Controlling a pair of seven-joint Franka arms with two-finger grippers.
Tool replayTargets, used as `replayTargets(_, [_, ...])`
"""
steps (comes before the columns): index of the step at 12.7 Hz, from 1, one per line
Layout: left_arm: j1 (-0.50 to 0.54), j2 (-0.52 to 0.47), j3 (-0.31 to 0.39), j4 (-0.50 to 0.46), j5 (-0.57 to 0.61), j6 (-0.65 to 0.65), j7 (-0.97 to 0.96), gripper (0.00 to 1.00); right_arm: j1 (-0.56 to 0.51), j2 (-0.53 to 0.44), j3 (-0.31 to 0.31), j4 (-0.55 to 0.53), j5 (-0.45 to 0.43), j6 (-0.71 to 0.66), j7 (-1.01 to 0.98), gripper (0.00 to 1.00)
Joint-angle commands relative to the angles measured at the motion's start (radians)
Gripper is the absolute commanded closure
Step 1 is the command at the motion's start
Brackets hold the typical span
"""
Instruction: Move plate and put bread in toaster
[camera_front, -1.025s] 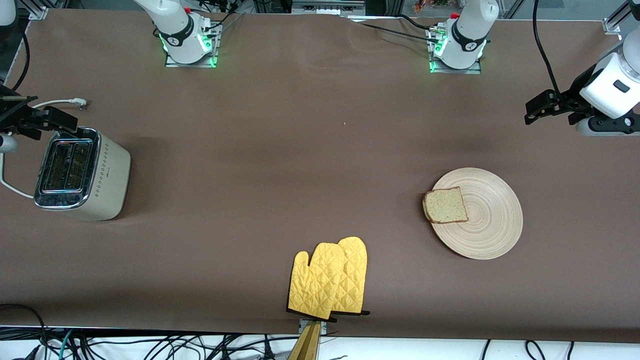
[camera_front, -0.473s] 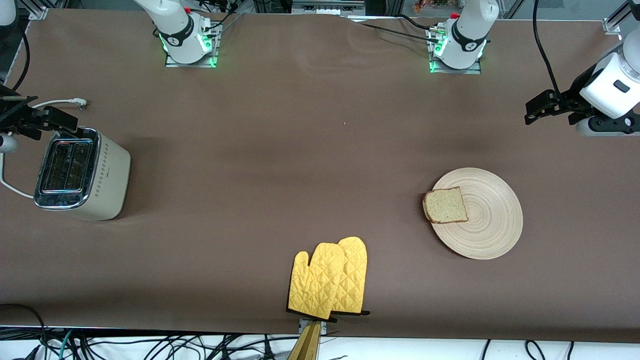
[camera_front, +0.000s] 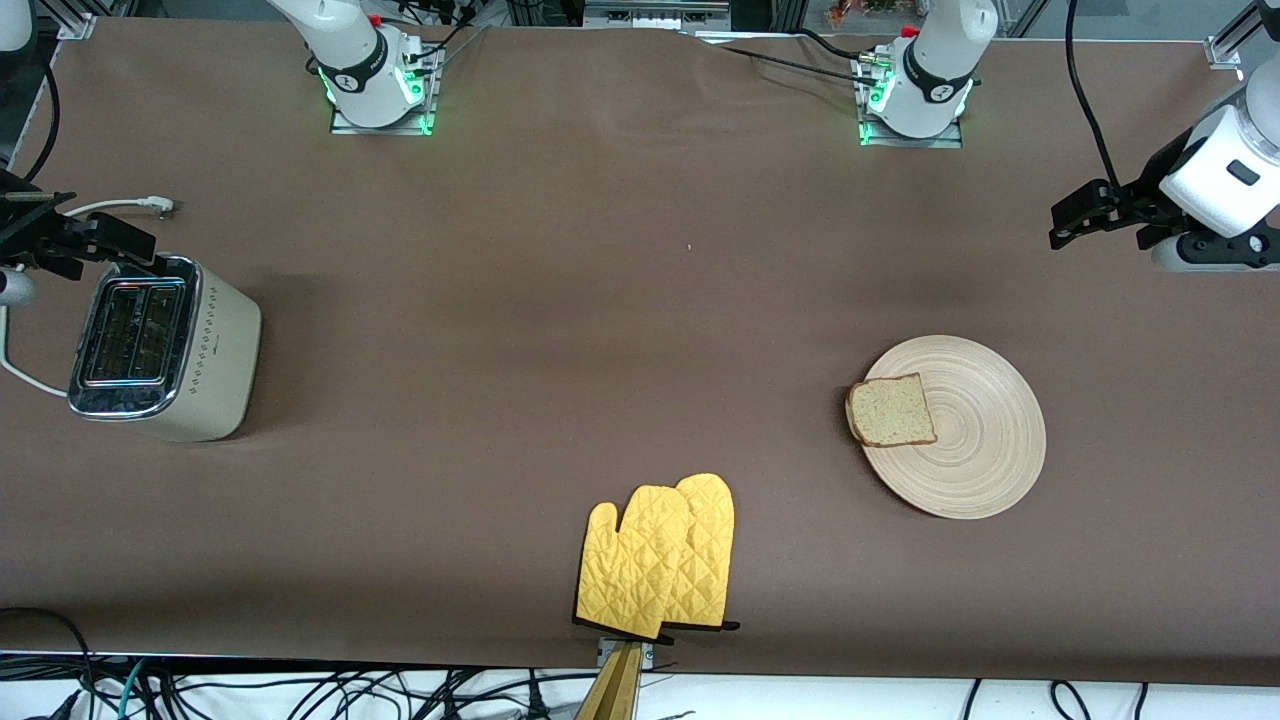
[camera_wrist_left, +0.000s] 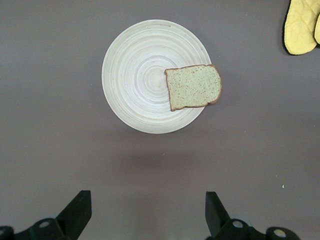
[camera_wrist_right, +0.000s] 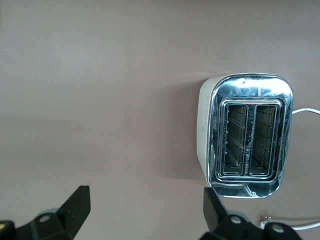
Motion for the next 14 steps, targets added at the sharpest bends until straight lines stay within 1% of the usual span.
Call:
replayTargets(1, [-0.002, 0.011, -0.006, 0.028, 0.030, -0.014, -0.009, 0.00, -0.003, -0.011, 0.006, -0.004, -0.007, -0.004, 0.012, 0.00])
replayTargets(5, [0.022, 0.006, 0.013, 0.025, 0.026, -0.006, 0.006, 0.00, -0.003, -0.011, 0.006, -0.004, -0.007, -0.005, 0.012, 0.00])
replayTargets(7, [0.054, -0.002, 0.023, 0.013, 0.021, 0.026, 0.006, 0.00, -0.001, -0.013, 0.008, -0.004, -0.007, -0.007, 0.012, 0.00])
replayTargets(8, [0.055, -0.002, 0.043, 0.007, 0.024, 0.049, 0.006, 0.00, -0.003, -0.013, 0.008, -0.004, -0.007, -0.007, 0.012, 0.00])
replayTargets(13, [0.056, -0.043, 0.068, -0.005, 0.032, 0.055, 0.005, 0.00, -0.001, -0.013, 0.008, -0.004, -0.005, -0.007, 0.012, 0.00])
replayTargets(14, [0.056, -0.037, 0.071, -0.007, 0.032, 0.055, 0.005, 0.00, -0.003, -0.013, 0.008, -0.004, -0.005, -0.007, 0.012, 0.00])
